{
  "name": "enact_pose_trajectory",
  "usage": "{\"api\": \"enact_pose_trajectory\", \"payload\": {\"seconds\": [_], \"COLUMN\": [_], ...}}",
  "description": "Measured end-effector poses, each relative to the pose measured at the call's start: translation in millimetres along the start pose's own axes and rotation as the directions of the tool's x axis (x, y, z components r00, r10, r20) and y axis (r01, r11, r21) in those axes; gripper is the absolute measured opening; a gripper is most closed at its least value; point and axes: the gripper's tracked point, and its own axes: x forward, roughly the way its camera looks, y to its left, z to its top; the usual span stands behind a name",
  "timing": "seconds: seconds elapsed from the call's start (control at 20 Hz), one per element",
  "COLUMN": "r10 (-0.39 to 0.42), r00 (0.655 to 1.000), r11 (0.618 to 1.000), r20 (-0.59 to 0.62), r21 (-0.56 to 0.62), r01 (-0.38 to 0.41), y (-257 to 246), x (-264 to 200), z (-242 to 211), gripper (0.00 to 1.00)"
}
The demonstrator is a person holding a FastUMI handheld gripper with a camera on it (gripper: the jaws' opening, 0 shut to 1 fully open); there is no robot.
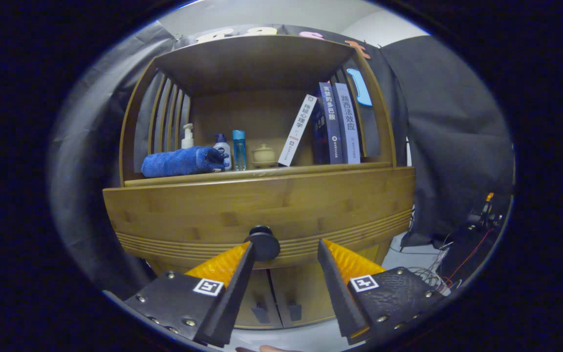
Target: Pull open the drawer, take out the items inside it, and place them on the countertop above the cabinet.
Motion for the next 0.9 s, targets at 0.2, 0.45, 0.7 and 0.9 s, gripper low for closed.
{"api": "enact_pose_trajectory", "payload": {"seconds": [0.2, 0.45, 0.7, 0.9], "r10": [0.108, 0.111, 0.111, 0.130], "r00": [0.994, 0.993, 0.993, 0.989], "r11": [0.994, 0.994, 0.994, 0.991], "r20": [0.009, -0.040, -0.051, -0.073], "r21": [-0.015, -0.004, 0.016, 0.000], "r01": [-0.108, -0.112, -0.110, -0.131], "y": [27.7, 29.8, 31.1, 23.0], "x": [1.9, 17.8, 15.7, -32.9], "z": [5.7, -5.7, -11.1, -13.6], "gripper": [0.79, 0.63, 0.33, 0.32]}}
